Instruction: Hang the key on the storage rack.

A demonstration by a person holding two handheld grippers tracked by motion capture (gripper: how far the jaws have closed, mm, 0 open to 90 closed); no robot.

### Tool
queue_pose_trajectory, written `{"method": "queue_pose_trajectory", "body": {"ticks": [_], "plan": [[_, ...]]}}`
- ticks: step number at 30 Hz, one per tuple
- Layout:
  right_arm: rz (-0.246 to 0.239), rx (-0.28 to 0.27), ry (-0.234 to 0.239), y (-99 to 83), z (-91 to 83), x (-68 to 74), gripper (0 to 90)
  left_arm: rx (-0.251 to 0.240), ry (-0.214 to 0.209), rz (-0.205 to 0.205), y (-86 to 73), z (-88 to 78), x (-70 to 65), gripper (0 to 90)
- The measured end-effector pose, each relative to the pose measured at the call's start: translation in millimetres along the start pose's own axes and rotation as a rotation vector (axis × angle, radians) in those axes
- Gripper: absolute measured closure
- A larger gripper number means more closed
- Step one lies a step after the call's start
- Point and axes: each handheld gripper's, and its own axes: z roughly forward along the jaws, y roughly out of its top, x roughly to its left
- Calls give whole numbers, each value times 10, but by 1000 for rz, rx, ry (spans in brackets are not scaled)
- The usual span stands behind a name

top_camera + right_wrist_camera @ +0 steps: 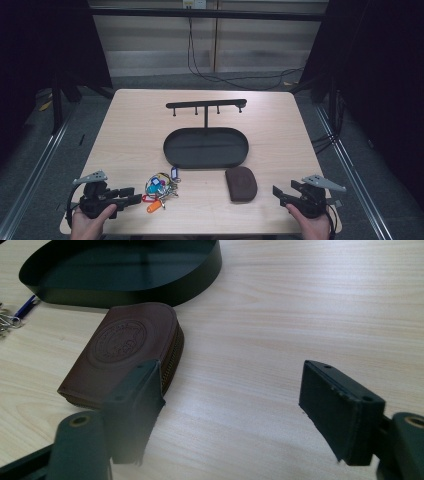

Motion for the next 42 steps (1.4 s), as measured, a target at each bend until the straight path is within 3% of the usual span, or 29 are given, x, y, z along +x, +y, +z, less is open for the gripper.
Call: {"method": "queue_pose_trajectory", "body": {"ticks": [2, 5, 9, 15, 21, 24, 28, 34, 37, 42], "plan": [[-3, 7, -12, -3, 9, -5, 255, 11, -5, -1, 0, 10, -8, 462], [5, 12, 8, 0, 25, -28, 254, 53, 2, 23, 5, 57, -24, 458], [1, 13, 22, 5, 35, -19, 256, 49, 1, 10, 5, 59, -16, 460], [-3, 10, 24, 3, 30, -6, 262, 36, 8, 4, 74, 39, -25, 549], [-16, 19, 32, -1, 30, 14, 263, 59, 22, 40, 126, 34, -93, 614], [-6, 13, 24, 0, 26, 2, 254, 62, 48, 44, 163, 44, -96, 624], [-7, 23, 32, -8, 28, -1, 253, 94, 89, 48, 240, 97, -79, 621], [4, 25, 43, -13, 31, -2, 245, 106, 92, 52, 406, 121, -57, 603], [15, 30, 49, -19, 31, -18, 245, 121, 66, 22, 508, 166, -21, 592], [12, 31, 50, -20, 27, -15, 245, 158, 83, 50, 598, 237, -35, 637]]}}
